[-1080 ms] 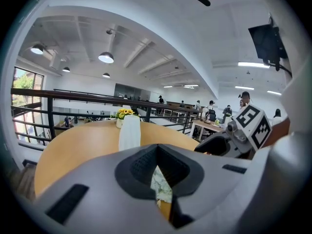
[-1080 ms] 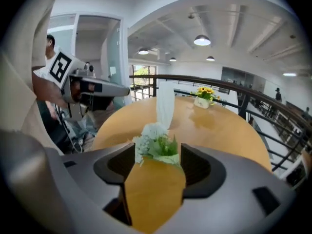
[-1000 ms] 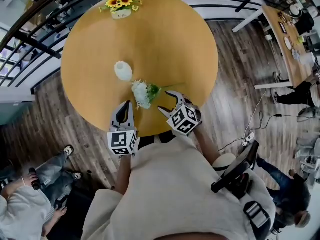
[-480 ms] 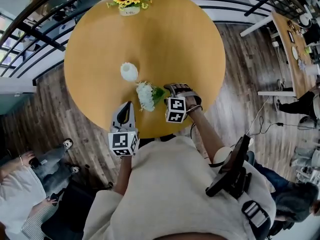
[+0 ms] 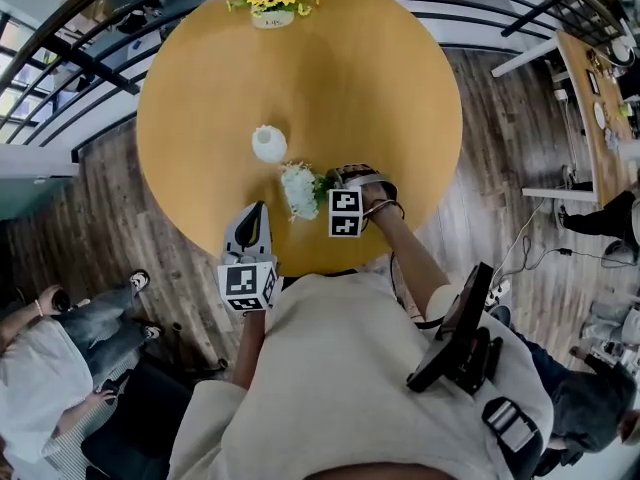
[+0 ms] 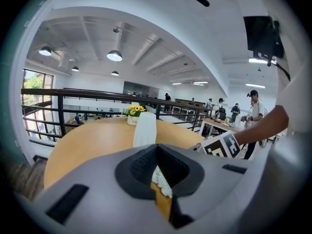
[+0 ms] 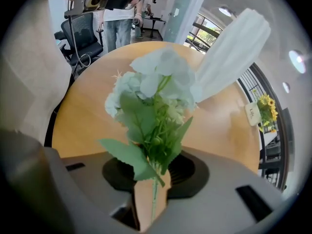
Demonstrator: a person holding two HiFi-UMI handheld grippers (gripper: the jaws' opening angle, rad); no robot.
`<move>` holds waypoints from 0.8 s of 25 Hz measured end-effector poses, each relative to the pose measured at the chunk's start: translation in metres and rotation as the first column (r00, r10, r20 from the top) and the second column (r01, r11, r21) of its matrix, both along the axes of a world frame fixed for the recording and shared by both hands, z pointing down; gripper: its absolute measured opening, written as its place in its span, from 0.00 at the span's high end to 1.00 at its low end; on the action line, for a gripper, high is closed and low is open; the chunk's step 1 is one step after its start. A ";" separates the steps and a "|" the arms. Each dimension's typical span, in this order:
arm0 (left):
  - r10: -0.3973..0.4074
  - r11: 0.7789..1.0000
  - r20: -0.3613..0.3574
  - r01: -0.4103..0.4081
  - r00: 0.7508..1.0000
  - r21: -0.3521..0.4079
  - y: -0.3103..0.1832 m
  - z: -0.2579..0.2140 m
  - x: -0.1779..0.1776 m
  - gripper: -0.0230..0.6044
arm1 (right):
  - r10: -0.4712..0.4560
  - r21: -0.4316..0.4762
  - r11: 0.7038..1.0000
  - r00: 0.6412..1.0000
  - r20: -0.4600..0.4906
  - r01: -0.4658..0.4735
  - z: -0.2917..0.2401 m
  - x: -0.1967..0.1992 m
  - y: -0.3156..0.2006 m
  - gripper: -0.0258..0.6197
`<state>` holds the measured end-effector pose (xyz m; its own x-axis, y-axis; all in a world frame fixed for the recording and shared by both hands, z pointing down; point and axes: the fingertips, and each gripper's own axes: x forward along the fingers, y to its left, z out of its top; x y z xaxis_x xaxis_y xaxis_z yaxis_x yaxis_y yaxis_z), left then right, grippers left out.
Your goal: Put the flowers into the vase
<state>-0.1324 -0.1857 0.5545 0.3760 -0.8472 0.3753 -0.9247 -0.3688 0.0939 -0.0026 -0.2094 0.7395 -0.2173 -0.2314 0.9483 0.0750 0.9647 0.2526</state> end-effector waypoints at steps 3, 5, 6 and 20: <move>0.009 1.000 0.000 -0.009 1.000 -0.001 0.000 0.000 0.002 0.95 | 0.007 -0.007 1.000 1.000 0.006 -0.007 0.000 0.000 0.002 0.81; 0.012 1.000 0.000 -0.012 1.000 0.003 -0.001 -0.001 0.002 0.95 | 0.016 -0.008 1.000 1.000 0.017 -0.016 -0.002 -0.001 0.002 0.82; 0.013 1.000 0.000 -0.013 1.000 0.006 -0.001 -0.002 0.001 0.95 | 0.020 -0.006 1.000 1.000 0.024 -0.020 -0.004 -0.002 0.002 0.82; 0.058 0.995 -0.008 -0.057 0.998 0.077 0.001 -0.023 0.015 0.95 | 0.089 0.026 0.995 0.988 0.130 -0.093 -0.049 0.007 0.010 0.82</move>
<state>-0.1171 -0.1847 0.5313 0.4284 -0.8502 0.3061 -0.9010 -0.4277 0.0730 0.0041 -0.1993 0.6910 -0.3137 -0.2850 0.9057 -0.0476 0.9574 0.2848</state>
